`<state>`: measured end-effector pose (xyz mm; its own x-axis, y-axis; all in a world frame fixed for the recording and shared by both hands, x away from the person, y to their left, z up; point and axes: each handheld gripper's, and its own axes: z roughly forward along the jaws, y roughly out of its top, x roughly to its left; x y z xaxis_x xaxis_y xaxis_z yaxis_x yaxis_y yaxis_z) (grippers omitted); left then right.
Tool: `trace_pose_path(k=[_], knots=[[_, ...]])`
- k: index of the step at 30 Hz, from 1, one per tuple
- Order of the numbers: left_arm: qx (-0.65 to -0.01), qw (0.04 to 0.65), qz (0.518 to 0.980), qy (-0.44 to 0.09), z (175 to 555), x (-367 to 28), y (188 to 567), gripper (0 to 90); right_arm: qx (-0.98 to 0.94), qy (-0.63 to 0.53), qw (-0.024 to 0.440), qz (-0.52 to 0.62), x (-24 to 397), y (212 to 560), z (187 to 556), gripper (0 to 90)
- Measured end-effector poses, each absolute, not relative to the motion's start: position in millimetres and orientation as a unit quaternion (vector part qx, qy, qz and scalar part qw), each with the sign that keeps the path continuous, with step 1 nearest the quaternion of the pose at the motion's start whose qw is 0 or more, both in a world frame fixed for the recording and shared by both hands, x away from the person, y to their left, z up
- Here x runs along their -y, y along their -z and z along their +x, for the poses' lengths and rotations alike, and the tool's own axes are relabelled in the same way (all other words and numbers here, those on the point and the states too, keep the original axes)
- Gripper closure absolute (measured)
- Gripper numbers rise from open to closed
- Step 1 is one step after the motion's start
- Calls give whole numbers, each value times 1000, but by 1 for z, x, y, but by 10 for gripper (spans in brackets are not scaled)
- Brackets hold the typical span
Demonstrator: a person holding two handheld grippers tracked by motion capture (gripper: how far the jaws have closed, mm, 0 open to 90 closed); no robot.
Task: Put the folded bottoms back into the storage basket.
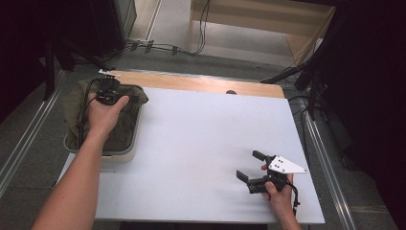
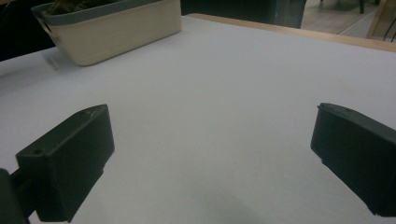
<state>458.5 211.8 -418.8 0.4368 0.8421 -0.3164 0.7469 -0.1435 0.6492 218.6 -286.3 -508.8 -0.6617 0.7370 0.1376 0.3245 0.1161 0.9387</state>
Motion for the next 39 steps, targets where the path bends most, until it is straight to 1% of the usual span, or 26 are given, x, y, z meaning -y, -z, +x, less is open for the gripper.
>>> trace_pose_path(k=[2,6,9,11,18,21,23,27,28,31,34,36,37,39], knots=[[-537,379,751,-61,458,-213,424,850,-722,-553,186,371,290,509,217,0],[-556,334,760,-51,461,-209,445,853,-720,-553,189,375,297,509,215,0],[-574,326,751,-23,463,-207,462,852,-718,-552,191,378,301,509,214,0],[-579,325,748,-15,464,-208,469,852,-717,-553,192,379,303,509,213,0],[-562,305,768,-41,462,-204,472,849,-716,-549,194,384,309,512,211,0],[-555,302,773,-57,459,-203,466,818,-717,-548,193,385,311,513,209,0],[-558,306,769,-66,457,-206,460,748,-718,-547,194,386,312,513,207,0],[-560,320,758,-94,453,-212,447,541,-719,-543,196,387,317,513,203,0],[-558,335,754,-89,451,-216,444,510,-718,-544,197,387,318,513,202,0],[-553,357,747,-95,449,-222,435,468,-716,-544,196,391,322,513,200,0],[-554,367,741,-99,449,-226,430,469,-717,-541,199,393,326,513,198,0],[-556,359,743,-101,451,-225,432,488,-717,-539,202,394,329,514,196,0],[-557,348,746,-108,452,-224,435,502,-717,-538,201,396,330,513,195,0],[-559,338,751,-96,455,-221,442,564,-716,-537,202,398,333,514,192,0]])
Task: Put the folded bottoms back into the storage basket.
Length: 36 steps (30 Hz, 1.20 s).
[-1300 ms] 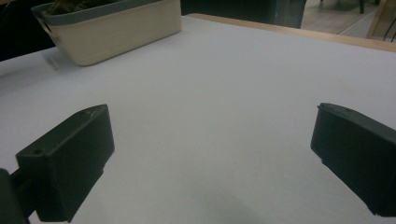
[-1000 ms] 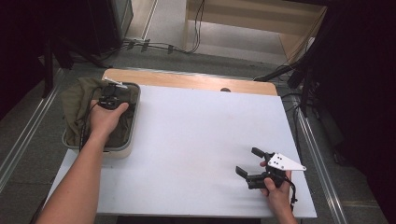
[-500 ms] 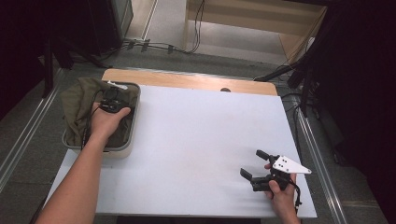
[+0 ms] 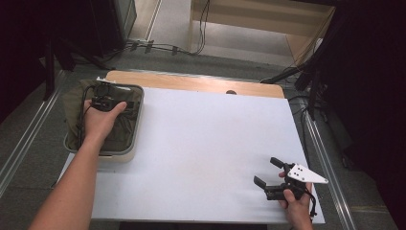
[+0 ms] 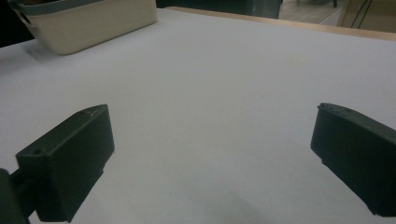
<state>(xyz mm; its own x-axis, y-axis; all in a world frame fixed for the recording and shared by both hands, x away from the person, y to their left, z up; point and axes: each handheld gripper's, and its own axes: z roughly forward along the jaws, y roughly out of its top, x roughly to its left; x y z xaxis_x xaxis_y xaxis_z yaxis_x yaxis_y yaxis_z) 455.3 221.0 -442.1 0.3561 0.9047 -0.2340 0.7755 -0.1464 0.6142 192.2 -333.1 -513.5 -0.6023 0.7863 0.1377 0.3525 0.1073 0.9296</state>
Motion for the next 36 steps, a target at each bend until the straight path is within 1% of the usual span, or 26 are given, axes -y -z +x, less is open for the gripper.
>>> trace_pose_path(k=[3,6,8,11,12,14,18,20,24,26,29,33,36], knots=[[-555,337,757,-69,458,-214,452,655,-716,-534,205,399,337,514,189,0],[-553,311,771,-51,461,-205,462,802,-716,-534,207,400,341,514,184,0],[-551,300,777,-57,461,-202,463,836,-716,-532,210,400,342,514,183,0],[-550,305,775,-62,459,-205,457,825,-715,-531,212,402,345,517,181,0],[-549,308,774,-68,457,-206,453,801,-712,-532,210,408,346,517,180,0],[-542,313,775,-87,453,-209,446,719,-711,-532,211,409,346,518,180,0],[-543,337,761,-114,447,-223,427,515,-714,-529,214,405,344,518,180,0],[-550,353,747,-121,444,-233,418,404,-716,-527,216,404,343,517,180,0],[-553,372,736,-122,439,-252,404,104,-716,-525,217,405,343,518,180,0],[-553,375,734,-124,436,-263,398,6,-716,-525,217,406,343,518,181,0],[-555,392,722,-131,432,-282,390,0,-716,-525,217,406,342,519,181,0],[-558,390,719,-138,427,-302,385,0,-717,-523,218,407,342,519,181,0],[-569,394,708,-142,423,-319,384,0,-717,-523,218,407,342,519,181,0]])
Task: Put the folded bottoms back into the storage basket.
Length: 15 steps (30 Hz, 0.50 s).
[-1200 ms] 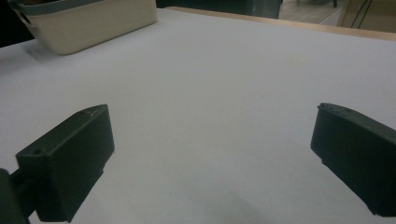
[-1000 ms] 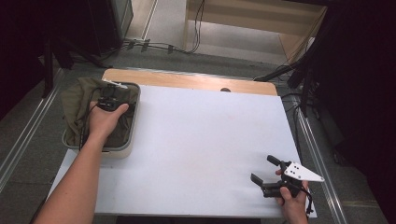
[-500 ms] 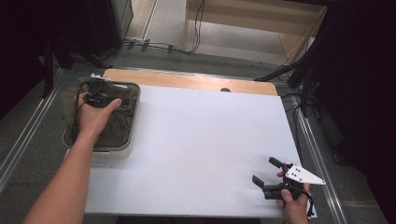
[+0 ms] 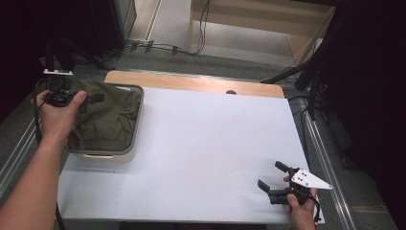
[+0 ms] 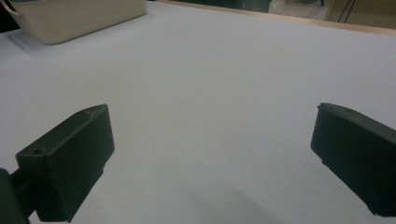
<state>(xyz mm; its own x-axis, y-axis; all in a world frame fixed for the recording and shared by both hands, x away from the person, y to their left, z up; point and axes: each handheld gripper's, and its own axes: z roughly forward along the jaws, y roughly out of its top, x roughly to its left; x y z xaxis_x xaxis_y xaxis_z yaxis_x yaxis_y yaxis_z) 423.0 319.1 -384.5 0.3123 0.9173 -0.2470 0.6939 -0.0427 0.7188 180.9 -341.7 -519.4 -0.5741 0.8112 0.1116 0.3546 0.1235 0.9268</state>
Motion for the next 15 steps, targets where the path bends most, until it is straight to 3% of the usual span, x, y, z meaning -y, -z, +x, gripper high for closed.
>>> trace_pose_path(k=[10,15], knots=[[-597,389,686,-147,413,-356,401,0,-718,-521,221,406,341,520,182,0],[-613,387,677,-125,412,-367,415,0,-717,-520,220,408,340,520,181,0]])
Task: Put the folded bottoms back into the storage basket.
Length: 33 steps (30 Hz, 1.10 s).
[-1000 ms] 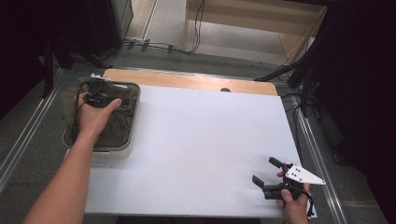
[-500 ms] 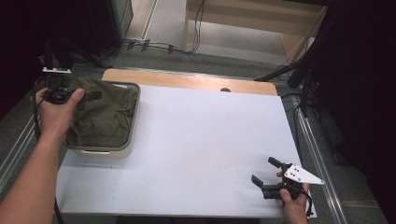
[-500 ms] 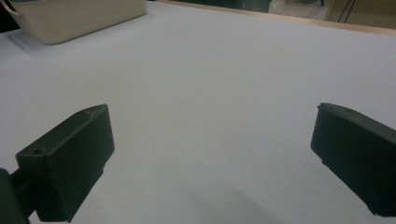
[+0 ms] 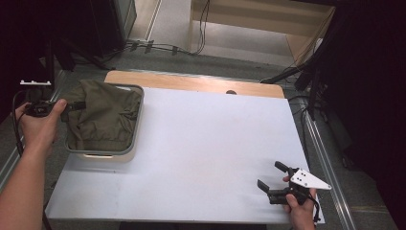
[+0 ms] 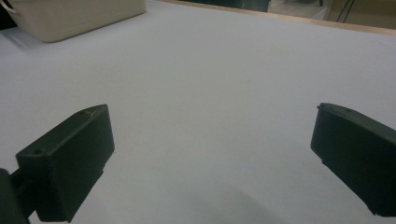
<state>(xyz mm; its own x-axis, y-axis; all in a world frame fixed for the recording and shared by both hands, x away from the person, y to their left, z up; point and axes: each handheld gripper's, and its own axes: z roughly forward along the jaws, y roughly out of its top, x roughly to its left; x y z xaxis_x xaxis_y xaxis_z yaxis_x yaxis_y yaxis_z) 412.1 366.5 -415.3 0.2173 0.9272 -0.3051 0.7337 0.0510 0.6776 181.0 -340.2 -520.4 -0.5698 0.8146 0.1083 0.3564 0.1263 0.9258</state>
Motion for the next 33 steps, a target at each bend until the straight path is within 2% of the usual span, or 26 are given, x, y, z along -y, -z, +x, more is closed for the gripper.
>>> trace_pose_path(k=[4,8,12,16,19,21,25,27,33], knots=[[-617,390,678,-89,417,-364,422,0,-718,-520,222,405,340,521,182,0],[-607,390,686,-92,423,-350,415,87,-718,-519,222,407,339,521,182,0],[-606,379,689,-124,426,-338,404,228,-717,-520,222,407,339,521,182,0],[-600,377,686,-165,425,-325,396,429,-717,-520,221,407,339,522,182,0],[-606,361,690,-160,427,-319,400,718,-717,-521,221,407,339,522,182,0],[-619,347,689,-151,430,-313,407,852,-717,-521,222,406,339,522,182,0],[-630,319,693,-146,435,-296,421,871,-717,-521,221,406,339,522,182,0],[-635,286,699,-162,437,-284,429,874,-716,-522,221,407,339,522,182,0],[-652,250,703,-136,447,-267,452,875,-717,-521,222,406,339,522,181,0]])
